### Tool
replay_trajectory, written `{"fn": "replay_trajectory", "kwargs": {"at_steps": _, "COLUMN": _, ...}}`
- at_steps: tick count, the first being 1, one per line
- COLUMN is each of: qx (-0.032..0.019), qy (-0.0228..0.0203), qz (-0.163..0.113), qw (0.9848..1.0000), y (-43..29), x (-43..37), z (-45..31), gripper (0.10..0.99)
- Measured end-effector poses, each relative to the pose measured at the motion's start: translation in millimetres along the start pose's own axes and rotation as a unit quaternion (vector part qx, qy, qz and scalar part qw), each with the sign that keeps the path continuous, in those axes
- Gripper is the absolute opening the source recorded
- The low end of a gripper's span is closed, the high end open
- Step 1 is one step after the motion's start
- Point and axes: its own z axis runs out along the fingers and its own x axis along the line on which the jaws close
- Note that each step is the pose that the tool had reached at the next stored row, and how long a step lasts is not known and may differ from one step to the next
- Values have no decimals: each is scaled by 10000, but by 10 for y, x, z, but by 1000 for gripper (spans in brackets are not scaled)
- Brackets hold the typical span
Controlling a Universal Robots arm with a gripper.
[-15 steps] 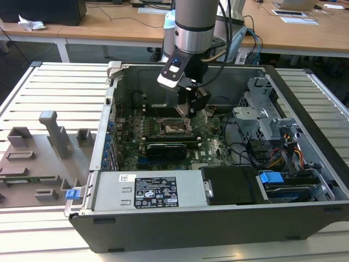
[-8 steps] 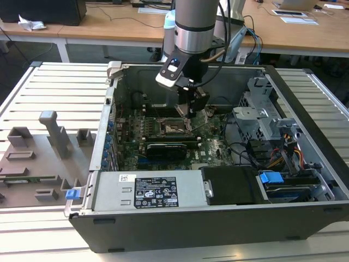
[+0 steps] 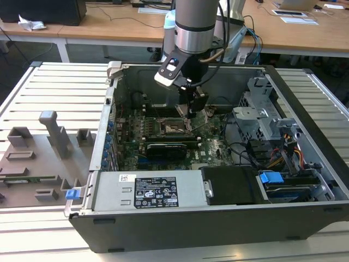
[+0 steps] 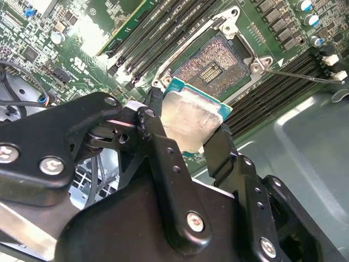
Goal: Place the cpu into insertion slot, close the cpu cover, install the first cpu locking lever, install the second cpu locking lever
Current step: 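Place the cpu into insertion slot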
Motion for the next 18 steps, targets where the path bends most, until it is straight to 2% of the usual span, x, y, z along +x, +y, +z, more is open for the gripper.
{"fn": "replay_trajectory", "kwargs": {"at_steps": 9, "qx": -1, "qy": -16, "qz": 273, "qw": 9996, "y": 0, "x": 0, "z": 1, "gripper": 545}}
{"fn": "replay_trajectory", "kwargs": {"at_steps": 16, "qx": -2, "qy": -32, "qz": 534, "qw": 9986, "y": 0, "x": 0, "z": 1, "gripper": 545}}
{"fn": "replay_trajectory", "kwargs": {"at_steps": 18, "qx": -2, "qy": -39, "qz": 658, "qw": 9978, "y": 0, "x": 0, "z": 2, "gripper": 545}}
